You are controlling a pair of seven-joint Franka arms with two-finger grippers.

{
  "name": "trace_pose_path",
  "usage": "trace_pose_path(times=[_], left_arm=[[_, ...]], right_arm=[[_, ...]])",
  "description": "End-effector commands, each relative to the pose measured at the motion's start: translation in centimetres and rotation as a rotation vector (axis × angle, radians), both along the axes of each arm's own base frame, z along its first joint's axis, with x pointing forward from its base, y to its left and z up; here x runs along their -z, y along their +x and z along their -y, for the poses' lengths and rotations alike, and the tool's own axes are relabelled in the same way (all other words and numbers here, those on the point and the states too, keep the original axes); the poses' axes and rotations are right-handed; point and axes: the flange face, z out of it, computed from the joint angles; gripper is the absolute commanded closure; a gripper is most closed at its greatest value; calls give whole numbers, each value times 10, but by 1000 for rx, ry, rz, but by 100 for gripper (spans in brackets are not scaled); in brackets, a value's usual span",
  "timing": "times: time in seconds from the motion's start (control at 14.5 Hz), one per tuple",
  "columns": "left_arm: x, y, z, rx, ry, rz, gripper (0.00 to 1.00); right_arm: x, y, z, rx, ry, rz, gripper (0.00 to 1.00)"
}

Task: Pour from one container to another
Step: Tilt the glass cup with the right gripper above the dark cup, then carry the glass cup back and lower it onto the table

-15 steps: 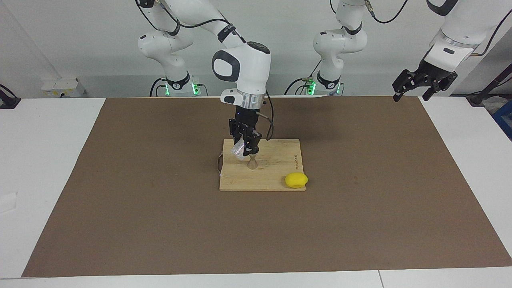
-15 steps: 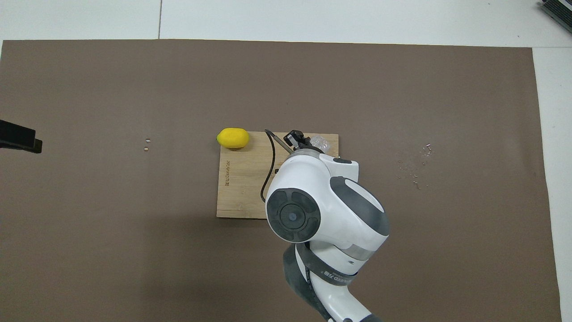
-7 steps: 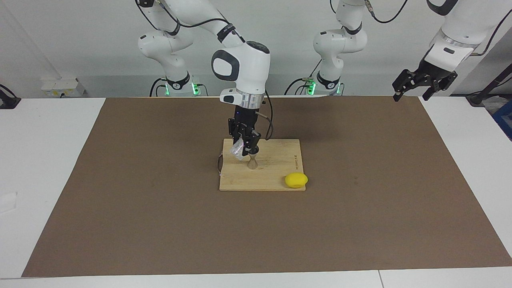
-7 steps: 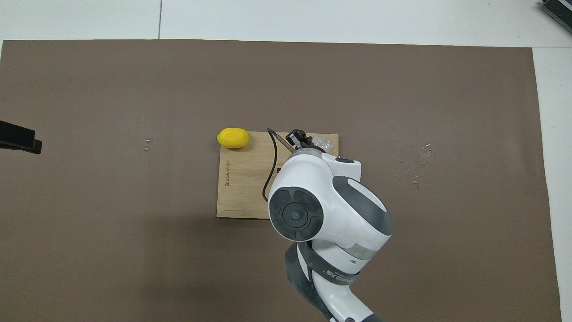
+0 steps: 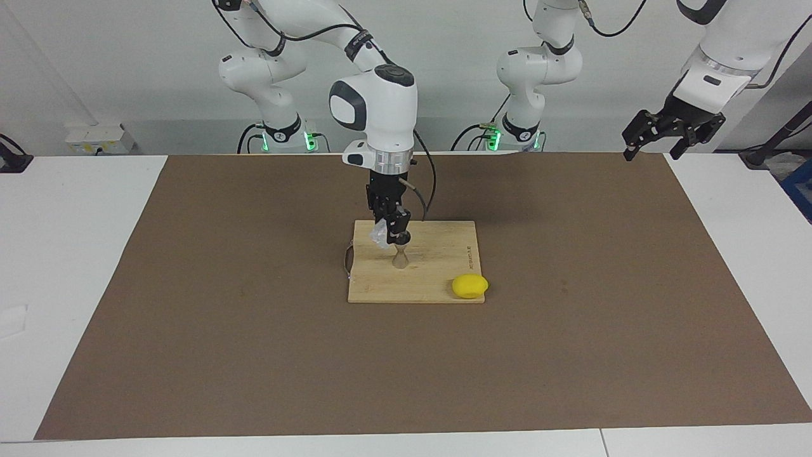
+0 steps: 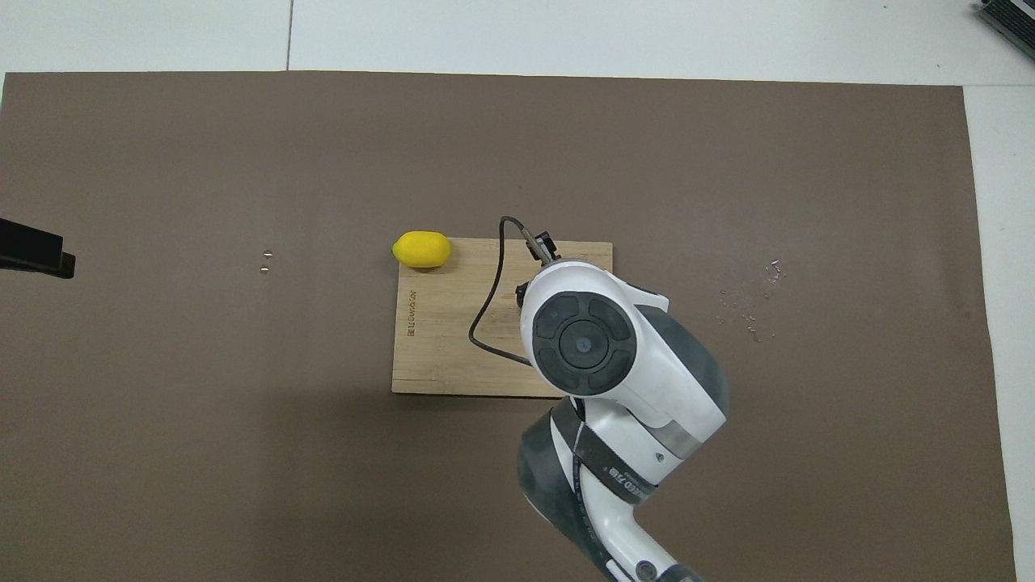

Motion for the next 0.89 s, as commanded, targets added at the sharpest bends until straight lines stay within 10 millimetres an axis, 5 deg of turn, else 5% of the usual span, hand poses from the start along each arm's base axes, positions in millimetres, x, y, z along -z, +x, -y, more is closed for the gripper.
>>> trace_pose_path(times=[0.0, 0.34, 0.83], left_arm=[[-1, -9, -1, -14, 10, -5, 0], [-1, -8, 2, 0, 12, -3, 0], [2, -9, 5, 5, 12, -13, 0]], right_arm=[[-7, 20, 21, 107, 83, -35, 100], [5, 39, 64, 240, 218, -144, 100], [67, 63, 199, 271, 499, -313, 100]])
